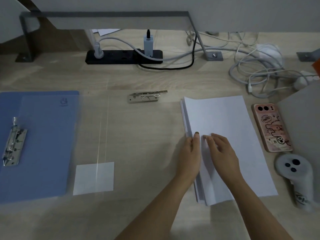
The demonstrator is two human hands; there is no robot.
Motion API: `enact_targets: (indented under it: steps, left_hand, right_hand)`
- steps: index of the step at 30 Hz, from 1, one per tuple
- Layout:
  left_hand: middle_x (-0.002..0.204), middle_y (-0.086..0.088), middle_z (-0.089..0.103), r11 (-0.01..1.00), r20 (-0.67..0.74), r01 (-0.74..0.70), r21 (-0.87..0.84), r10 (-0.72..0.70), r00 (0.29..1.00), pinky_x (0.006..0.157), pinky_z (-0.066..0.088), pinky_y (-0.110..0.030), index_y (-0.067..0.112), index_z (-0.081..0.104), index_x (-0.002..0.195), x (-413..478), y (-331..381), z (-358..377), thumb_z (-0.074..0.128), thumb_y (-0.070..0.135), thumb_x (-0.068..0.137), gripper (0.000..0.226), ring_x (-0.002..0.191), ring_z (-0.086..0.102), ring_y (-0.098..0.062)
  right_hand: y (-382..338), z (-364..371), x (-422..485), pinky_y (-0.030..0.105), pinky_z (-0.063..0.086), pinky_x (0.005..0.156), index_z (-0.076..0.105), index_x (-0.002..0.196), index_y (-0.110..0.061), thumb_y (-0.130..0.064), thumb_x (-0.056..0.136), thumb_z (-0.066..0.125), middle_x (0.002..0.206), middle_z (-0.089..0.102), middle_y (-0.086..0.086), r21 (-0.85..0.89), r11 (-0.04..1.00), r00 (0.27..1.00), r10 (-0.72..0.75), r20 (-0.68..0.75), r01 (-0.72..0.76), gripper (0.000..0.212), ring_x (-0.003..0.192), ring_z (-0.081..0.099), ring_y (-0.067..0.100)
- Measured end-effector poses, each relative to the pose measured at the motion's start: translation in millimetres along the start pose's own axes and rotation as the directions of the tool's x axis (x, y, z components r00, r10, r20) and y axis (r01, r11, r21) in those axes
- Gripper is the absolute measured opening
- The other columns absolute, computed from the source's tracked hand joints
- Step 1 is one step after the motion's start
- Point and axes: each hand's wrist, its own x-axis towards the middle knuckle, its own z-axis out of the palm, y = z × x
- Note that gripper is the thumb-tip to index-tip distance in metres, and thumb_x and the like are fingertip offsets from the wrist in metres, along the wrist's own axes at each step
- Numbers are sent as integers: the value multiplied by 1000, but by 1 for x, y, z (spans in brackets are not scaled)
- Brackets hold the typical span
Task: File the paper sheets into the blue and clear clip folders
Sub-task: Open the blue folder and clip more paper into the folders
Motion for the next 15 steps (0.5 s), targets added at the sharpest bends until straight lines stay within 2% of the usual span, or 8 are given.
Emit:
enact_targets:
  steps: [2, 3, 5, 6, 8, 11, 13, 15]
  left_hand:
    - [81, 6, 53, 997, 3, 27, 70, -28, 1000, 60, 39, -13, 21, 44, 94, 4, -1, 1, 40, 28, 97, 9, 70, 51, -3]
    - [94, -1, 57, 995, 14, 45, 92, -47, 999, 65, 43, -19, 17, 44, 100, 5, 1, -1, 42, 21, 96, 6, 79, 56, -11]
    - [115, -11, 56, 991, 73, 72, 109, -80, 994, 75, 43, -27, 10, 41, 116, 5, 7, -4, 39, 9, 94, 22, 95, 56, -24]
    - [118, -11, 55, 992, 105, 74, 101, -85, 991, 76, 40, -27, 8, 39, 120, 4, 12, -8, 36, 7, 94, 26, 96, 55, -26]
    - [110, -7, 55, 997, 146, 41, 62, -49, 988, 75, 39, -26, 10, 39, 120, 2, 20, -21, 34, 6, 95, 26, 90, 53, -23]
    - [99, -1, 55, 1000, 164, -28, -11, 29, 986, 73, 40, -29, 18, 44, 108, -2, 26, -52, 36, 7, 93, 20, 82, 49, -17]
    - [94, 2, 55, 998, 148, -56, -28, 60, 987, 69, 40, -27, 19, 46, 104, -7, 25, -77, 37, 6, 93, 19, 80, 48, -15]
    - [94, 6, 58, 994, 118, -62, -88, 72, 990, 73, 42, -25, 22, 49, 101, -14, 21, -101, 41, 8, 92, 19, 82, 53, -13]
  right_hand:
    - [2, -2, 1, 25, 30, 99, 56, 125, -19, -33, 97, 37, 141, 47, 0, 10, 1000, 1000, 4, 26, -4, 37, 127, 45, 16]
    - [1, -5, 0, 25, 30, 99, 55, 126, -18, -30, 97, 38, 140, 47, 0, 34, 999, 999, 4, 43, -5, 35, 127, 45, 16]
    - [2, -14, -1, 25, 32, 98, 52, 129, -18, -26, 96, 42, 139, 49, 2, 78, 997, 999, 9, 49, -13, 35, 125, 46, 18]
    - [3, -21, 0, 26, 33, 97, 49, 132, -19, -25, 96, 43, 139, 48, 4, 88, 996, 1000, 19, 17, -21, 37, 125, 46, 19]
    - [5, -37, 3, 35, 34, 101, 40, 138, -20, -27, 94, 46, 144, 41, 6, 117, 989, 992, 96, -83, -86, 45, 129, 42, 24]
    - [2, -56, 11, 49, 34, 106, 31, 142, -19, -28, 91, 50, 147, 36, 10, 171, 973, 971, 184, -154, -157, 55, 132, 38, 30]
    - [-5, -58, 13, 44, 40, 98, 37, 138, -15, -28, 91, 49, 133, 48, 11, 257, 947, 965, 229, -127, -191, 50, 118, 48, 28]
    - [-16, -52, 8, 40, 43, 86, 51, 122, -9, -27, 94, 45, 109, 55, 12, 391, 885, 960, 279, -14, -251, 34, 96, 53, 25]
